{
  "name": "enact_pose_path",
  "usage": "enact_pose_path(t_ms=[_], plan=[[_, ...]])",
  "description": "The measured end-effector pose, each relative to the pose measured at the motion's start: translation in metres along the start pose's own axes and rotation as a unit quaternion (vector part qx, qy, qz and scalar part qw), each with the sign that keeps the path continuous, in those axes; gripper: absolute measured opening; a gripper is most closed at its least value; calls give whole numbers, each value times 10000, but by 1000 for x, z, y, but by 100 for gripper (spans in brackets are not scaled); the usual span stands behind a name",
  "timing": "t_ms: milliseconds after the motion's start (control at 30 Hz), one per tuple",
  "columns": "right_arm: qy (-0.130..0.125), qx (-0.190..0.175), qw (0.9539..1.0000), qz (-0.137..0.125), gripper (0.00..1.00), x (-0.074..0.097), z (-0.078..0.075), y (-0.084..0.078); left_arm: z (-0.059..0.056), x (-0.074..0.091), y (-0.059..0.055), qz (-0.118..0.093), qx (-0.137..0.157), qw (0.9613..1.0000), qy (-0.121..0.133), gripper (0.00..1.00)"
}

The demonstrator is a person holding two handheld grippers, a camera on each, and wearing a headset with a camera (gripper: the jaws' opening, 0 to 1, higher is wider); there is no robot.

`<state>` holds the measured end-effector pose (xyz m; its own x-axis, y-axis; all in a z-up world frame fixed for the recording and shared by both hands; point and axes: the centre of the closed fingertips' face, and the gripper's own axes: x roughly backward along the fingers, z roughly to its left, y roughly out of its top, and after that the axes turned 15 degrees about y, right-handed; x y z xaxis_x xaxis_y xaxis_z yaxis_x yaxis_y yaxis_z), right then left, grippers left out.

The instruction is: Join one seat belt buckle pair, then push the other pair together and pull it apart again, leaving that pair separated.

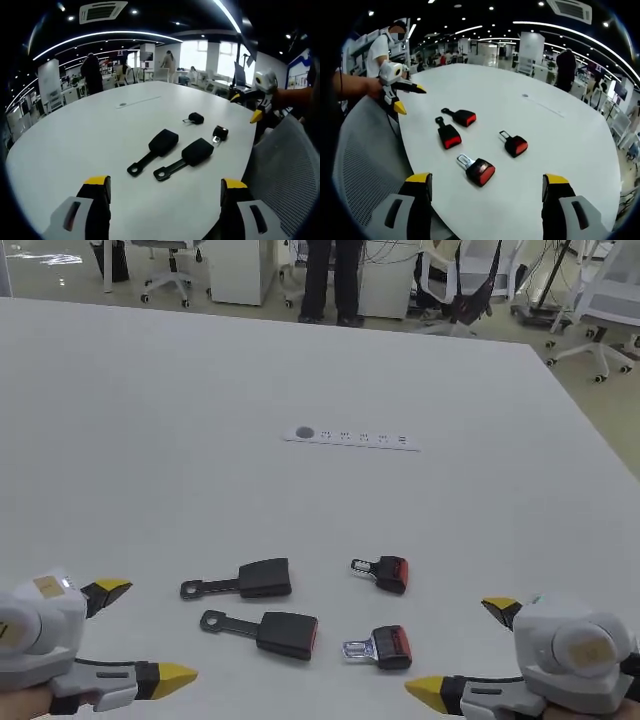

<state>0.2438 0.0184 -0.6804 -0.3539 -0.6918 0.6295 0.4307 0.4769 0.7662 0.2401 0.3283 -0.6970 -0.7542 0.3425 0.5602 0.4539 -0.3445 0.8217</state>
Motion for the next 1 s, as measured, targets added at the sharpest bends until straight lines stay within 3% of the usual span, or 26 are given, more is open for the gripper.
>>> enact_pose_path(t_ms=[400, 1000], plan=[[171, -34, 9998, 67, 90, -8, 4, 4, 3, 1, 5, -93, 110, 9998, 96, 93], [39, -32, 9999, 99, 88, 1, -2, -2, -7, 1, 3, -2, -76, 10000, -32, 92]])
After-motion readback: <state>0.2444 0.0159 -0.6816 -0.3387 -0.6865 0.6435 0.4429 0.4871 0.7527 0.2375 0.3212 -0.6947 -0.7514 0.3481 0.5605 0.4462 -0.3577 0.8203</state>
